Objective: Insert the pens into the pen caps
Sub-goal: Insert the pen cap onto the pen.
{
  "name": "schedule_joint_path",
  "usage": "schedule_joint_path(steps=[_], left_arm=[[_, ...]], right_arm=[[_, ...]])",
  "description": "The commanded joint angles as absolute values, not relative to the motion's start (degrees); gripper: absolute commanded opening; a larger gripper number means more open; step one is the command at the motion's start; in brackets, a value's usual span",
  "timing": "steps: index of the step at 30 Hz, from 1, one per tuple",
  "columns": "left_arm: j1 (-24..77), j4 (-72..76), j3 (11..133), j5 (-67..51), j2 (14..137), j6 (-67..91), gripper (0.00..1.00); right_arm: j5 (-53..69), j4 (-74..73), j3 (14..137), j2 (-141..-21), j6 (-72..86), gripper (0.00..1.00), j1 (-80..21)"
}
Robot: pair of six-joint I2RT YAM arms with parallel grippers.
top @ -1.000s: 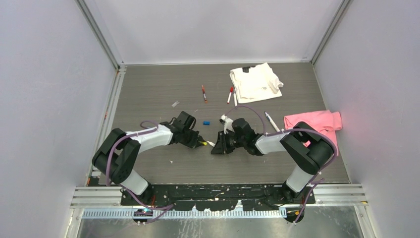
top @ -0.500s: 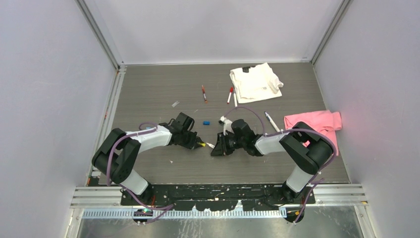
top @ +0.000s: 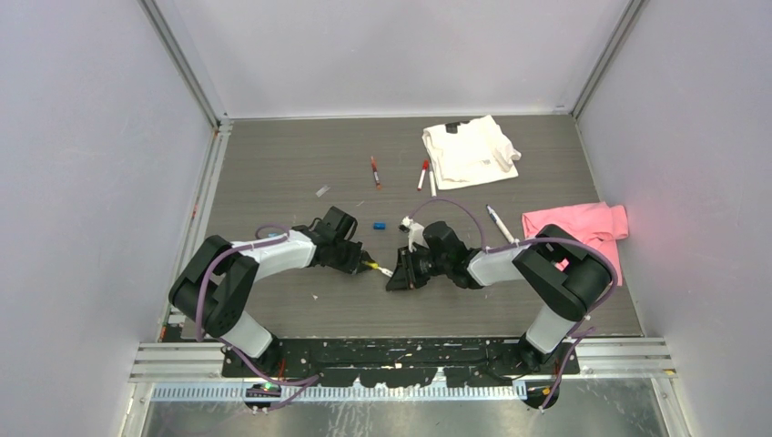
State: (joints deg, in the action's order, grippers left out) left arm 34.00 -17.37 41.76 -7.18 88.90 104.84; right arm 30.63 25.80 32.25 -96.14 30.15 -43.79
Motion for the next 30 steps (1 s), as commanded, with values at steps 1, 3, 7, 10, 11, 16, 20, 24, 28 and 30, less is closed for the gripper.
schedule_joint_path(steps=[1, 3, 7, 10, 11, 16, 20, 24, 28, 30], left_arm=[[33.7, -16.4, 41.0, -7.9, 89.1, 105.6, 0.01], [33.7, -16.3, 40.7, -8.0, 89.1, 105.7, 0.01], [33.7, -15.7, 40.4, -8.2, 89.1, 105.8, 0.01], [33.7, -15.0, 40.1, -8.3, 89.1, 105.8, 0.01], [33.7, -14.6, 39.9, -8.3, 88.9, 105.8, 0.01], [33.5, -13.3, 38.6, -8.1, 88.1, 106.1, 0.01], [33.3, -13.9, 38.0, -7.8, 87.1, 106.3, 0.01], [33.1, -14.2, 37.3, -7.2, 86.3, 106.9, 0.01], [33.1, -13.1, 36.9, -7.2, 85.9, 107.1, 0.01], [33.1, -12.4, 36.7, -7.3, 85.8, 107.2, 0.01]], right_arm=[[29.1, 26.2, 32.7, -95.8, 29.9, 0.01, -44.4], [28.5, 26.0, 32.8, -96.0, 30.2, 0.01, -44.4], [27.8, 25.4, 33.3, -96.5, 30.5, 0.01, -44.5], [27.5, 24.9, 33.6, -96.8, 30.5, 0.01, -44.6], [27.5, 24.8, 33.7, -96.9, 30.6, 0.01, -44.7], [27.0, 24.5, 33.7, -97.2, 30.8, 0.01, -44.7], [26.3, 23.8, 33.8, -97.1, 31.0, 0.01, -44.7], [26.1, 22.4, 34.0, -96.8, 31.0, 0.01, -44.7], [26.1, 22.0, 34.1, -96.7, 30.8, 0.01, -44.7], [26.1, 22.0, 34.2, -96.7, 30.7, 0.01, -44.7]])
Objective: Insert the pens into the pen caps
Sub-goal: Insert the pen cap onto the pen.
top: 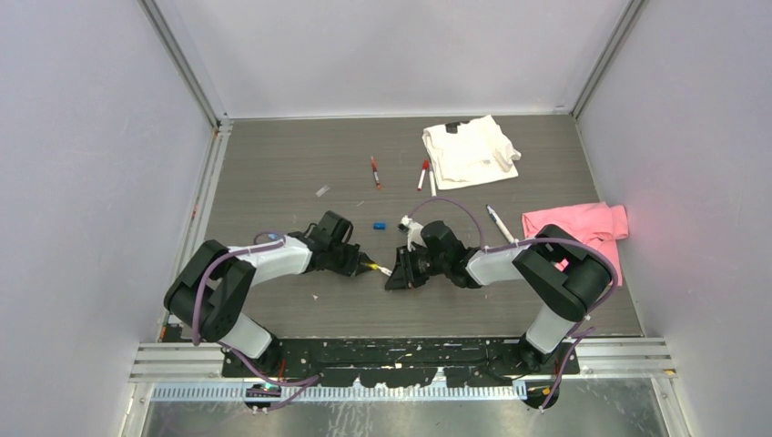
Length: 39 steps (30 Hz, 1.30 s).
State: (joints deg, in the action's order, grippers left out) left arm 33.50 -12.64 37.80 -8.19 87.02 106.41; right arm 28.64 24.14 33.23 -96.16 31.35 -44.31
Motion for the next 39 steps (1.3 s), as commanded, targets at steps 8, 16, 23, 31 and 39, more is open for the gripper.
schedule_joint_path(steps=[8, 16, 23, 31, 39], left_arm=[[33.0, -11.0, 35.9, -6.9, 84.5, 107.4, 0.01], [33.1, -10.0, 35.7, -6.9, 83.6, 107.5, 0.01], [33.1, -9.2, 35.8, -7.2, 83.4, 107.5, 0.01], [33.1, -8.8, 35.7, -7.8, 82.9, 107.3, 0.01], [33.1, -8.1, 35.6, -9.0, 83.5, 106.8, 0.01]], right_arm=[[26.1, 21.8, 34.2, -96.6, 30.5, 0.01, -44.8], [26.4, 21.7, 34.2, -96.5, 30.4, 0.01, -45.0], [26.5, 21.6, 34.3, -96.5, 30.1, 0.01, -45.1], [26.4, 21.5, 34.4, -96.5, 30.1, 0.01, -45.2], [25.9, 21.4, 34.5, -96.6, 30.1, 0.01, -45.2]])
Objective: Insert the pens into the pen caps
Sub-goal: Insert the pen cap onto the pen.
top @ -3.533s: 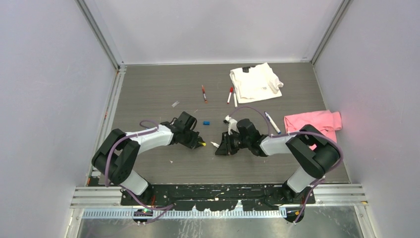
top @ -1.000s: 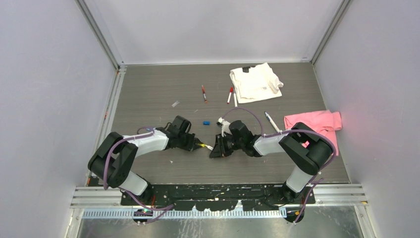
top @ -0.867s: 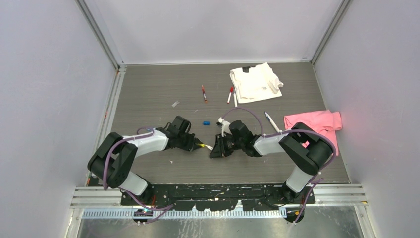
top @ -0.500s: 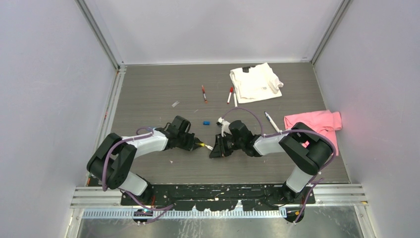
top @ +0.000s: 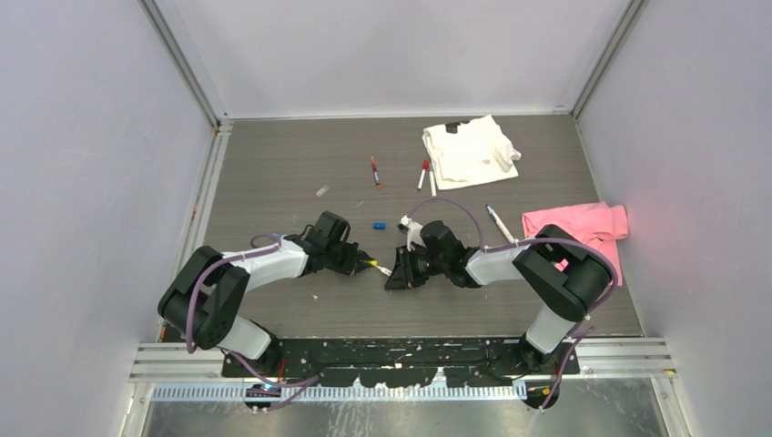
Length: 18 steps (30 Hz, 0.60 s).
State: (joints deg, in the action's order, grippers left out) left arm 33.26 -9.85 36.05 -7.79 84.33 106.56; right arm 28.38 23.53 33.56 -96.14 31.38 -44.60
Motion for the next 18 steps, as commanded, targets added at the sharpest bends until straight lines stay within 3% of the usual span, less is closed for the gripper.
schedule_joint_path(steps=[1, 18], left_arm=[[33.1, -8.1, 35.6, -9.1, 83.5, 106.8, 0.01], [33.1, -8.3, 35.2, -9.8, 83.8, 106.5, 0.01]], right_arm=[[25.9, 21.4, 34.5, -96.6, 30.1, 0.01, -45.2], [24.2, 20.6, 35.0, -96.8, 30.3, 0.01, -45.2]])
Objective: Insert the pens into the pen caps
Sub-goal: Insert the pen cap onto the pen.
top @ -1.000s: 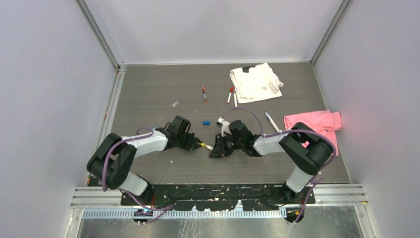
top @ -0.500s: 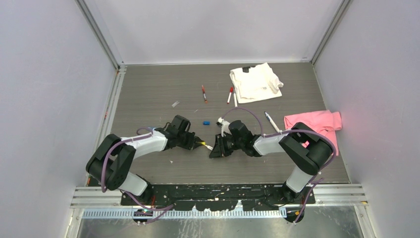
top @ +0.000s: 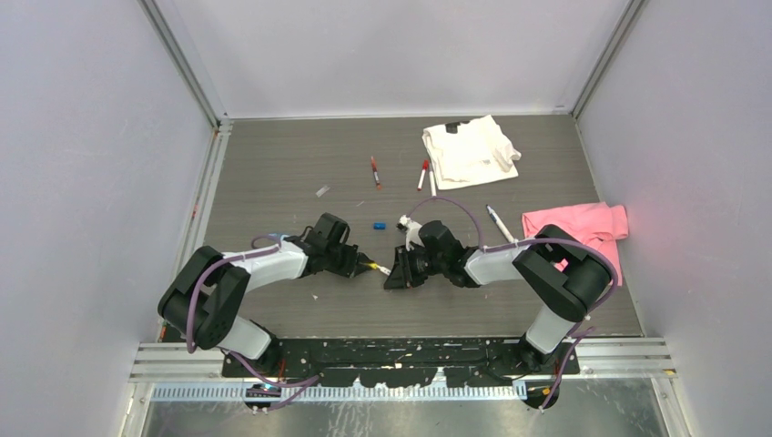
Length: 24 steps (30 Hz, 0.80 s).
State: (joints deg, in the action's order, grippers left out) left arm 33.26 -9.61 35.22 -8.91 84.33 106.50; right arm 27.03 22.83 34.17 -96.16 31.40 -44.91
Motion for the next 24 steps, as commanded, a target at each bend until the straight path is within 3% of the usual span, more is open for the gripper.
schedule_joint_path(steps=[1, 24], left_arm=[[33.1, -8.2, 35.2, -9.9, 83.8, 106.5, 0.01], [33.3, -5.7, 35.4, -13.5, 84.7, 104.7, 0.01]], right_arm=[[24.3, 20.4, 35.1, -96.9, 30.2, 0.01, -45.1], [24.5, 19.4, 37.1, -97.7, 29.2, 0.01, -45.2]])
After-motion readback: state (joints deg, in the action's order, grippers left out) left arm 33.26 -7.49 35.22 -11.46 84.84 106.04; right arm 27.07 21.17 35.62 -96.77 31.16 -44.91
